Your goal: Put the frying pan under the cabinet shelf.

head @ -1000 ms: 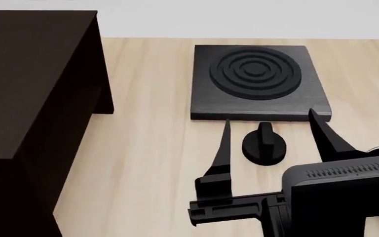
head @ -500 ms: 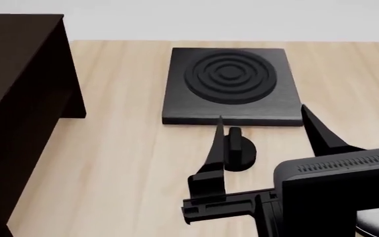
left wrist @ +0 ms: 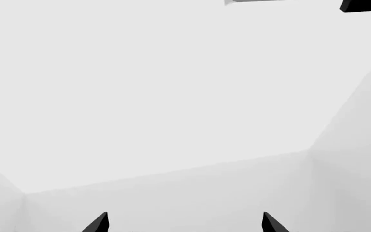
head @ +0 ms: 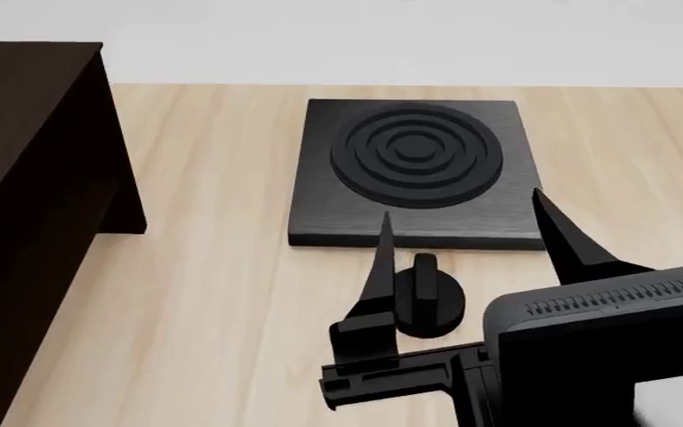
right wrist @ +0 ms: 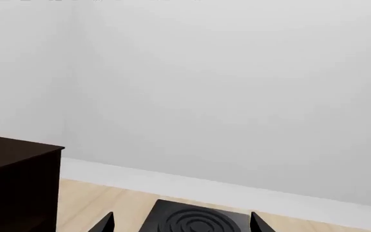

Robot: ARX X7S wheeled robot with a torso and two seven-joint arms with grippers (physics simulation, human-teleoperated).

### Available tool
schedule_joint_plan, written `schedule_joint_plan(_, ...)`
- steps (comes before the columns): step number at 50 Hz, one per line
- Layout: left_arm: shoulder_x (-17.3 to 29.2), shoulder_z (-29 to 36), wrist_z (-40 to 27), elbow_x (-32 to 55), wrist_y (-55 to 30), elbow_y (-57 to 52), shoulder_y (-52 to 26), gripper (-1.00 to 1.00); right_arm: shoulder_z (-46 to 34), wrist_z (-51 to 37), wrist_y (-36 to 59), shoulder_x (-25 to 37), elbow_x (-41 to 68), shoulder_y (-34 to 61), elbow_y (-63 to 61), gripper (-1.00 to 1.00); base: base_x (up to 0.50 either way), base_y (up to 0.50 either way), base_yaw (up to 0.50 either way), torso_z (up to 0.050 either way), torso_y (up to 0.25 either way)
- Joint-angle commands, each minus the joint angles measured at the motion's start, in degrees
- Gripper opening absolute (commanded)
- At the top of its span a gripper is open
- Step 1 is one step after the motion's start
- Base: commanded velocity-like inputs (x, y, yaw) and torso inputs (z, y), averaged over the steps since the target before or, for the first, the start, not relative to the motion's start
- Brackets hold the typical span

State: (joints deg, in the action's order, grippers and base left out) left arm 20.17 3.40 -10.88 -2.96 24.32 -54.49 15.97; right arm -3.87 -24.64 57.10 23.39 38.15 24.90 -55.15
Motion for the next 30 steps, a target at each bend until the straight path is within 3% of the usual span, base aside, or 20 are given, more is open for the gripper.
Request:
schedule_joint_plan(1, 0.02, 0.06, -0.37, 0.06, -0.56, 0.03, -0.14, 1.0, 0.55, -0.49, -0.63, 0.2, 0.82, -0.56, 0.05, 1.0, 0.0, 0.0, 0.0, 0.0, 0.0)
schedule_joint_plan(30, 0.27, 0.64, -0.79, -1.01, -0.9, 1.42, -0.82, 1.0, 0.94, -2.42, -0.77, 1.16, 2.78, -1.06, -0.32, 1.0, 0.0, 0.0, 0.0, 0.0, 0.0)
